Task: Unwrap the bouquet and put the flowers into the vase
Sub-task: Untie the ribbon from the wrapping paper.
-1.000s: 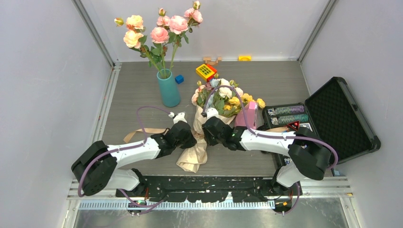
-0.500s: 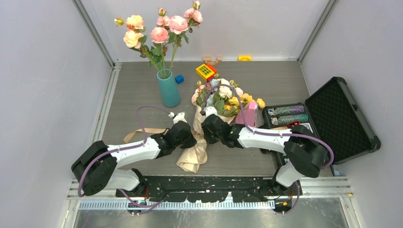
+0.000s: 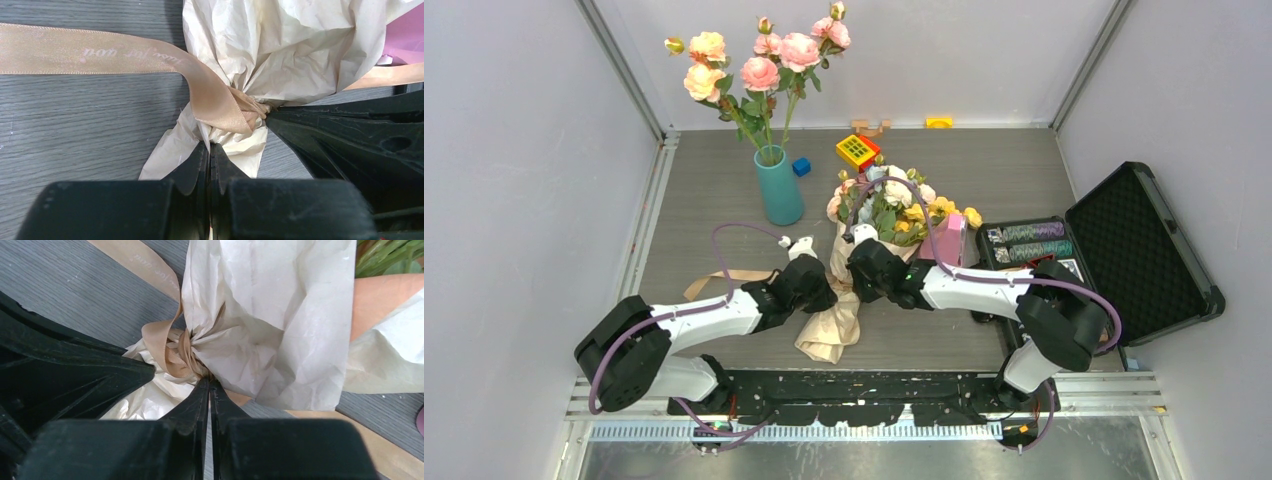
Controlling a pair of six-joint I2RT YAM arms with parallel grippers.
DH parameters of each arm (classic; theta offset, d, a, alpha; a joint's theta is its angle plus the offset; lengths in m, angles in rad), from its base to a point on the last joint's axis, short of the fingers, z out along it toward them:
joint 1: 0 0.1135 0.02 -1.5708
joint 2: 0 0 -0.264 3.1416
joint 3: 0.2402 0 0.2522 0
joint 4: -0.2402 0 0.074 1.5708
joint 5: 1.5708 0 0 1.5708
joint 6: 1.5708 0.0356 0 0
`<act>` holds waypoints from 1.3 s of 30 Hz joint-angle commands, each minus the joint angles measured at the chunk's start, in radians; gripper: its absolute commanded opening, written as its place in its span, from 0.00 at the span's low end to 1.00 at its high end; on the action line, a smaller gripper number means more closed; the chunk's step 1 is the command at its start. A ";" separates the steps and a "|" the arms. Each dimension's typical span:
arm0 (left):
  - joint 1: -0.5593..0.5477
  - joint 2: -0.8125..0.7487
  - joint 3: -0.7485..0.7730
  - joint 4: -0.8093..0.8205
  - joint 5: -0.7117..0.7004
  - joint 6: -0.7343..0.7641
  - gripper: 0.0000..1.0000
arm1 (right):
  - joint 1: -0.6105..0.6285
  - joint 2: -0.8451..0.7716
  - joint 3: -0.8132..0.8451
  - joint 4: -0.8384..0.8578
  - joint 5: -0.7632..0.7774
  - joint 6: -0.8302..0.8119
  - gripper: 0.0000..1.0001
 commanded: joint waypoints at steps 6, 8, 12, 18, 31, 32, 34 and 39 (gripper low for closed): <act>0.005 0.004 -0.008 -0.050 -0.028 0.014 0.00 | 0.003 -0.011 0.019 0.041 0.041 -0.002 0.00; 0.005 0.002 -0.007 -0.061 -0.038 0.008 0.00 | 0.003 -0.025 0.001 0.041 0.066 0.010 0.00; 0.006 0.000 -0.011 -0.076 -0.053 -0.002 0.00 | 0.003 -0.065 -0.043 0.035 0.133 0.044 0.00; 0.010 0.005 -0.013 -0.081 -0.053 -0.010 0.00 | 0.003 -0.086 -0.101 0.029 0.177 0.094 0.00; 0.013 -0.011 -0.022 -0.056 -0.032 0.006 0.00 | 0.005 -0.175 -0.109 0.034 0.011 0.026 0.12; 0.013 -0.011 -0.022 -0.055 -0.032 0.006 0.00 | 0.005 -0.174 -0.093 0.029 0.003 0.022 0.14; 0.013 -0.010 -0.021 -0.053 -0.030 0.006 0.00 | 0.005 -0.164 -0.071 0.020 -0.005 0.006 0.19; 0.013 -0.001 -0.018 -0.048 -0.021 0.006 0.00 | 0.007 -0.103 -0.014 0.006 -0.014 -0.033 0.23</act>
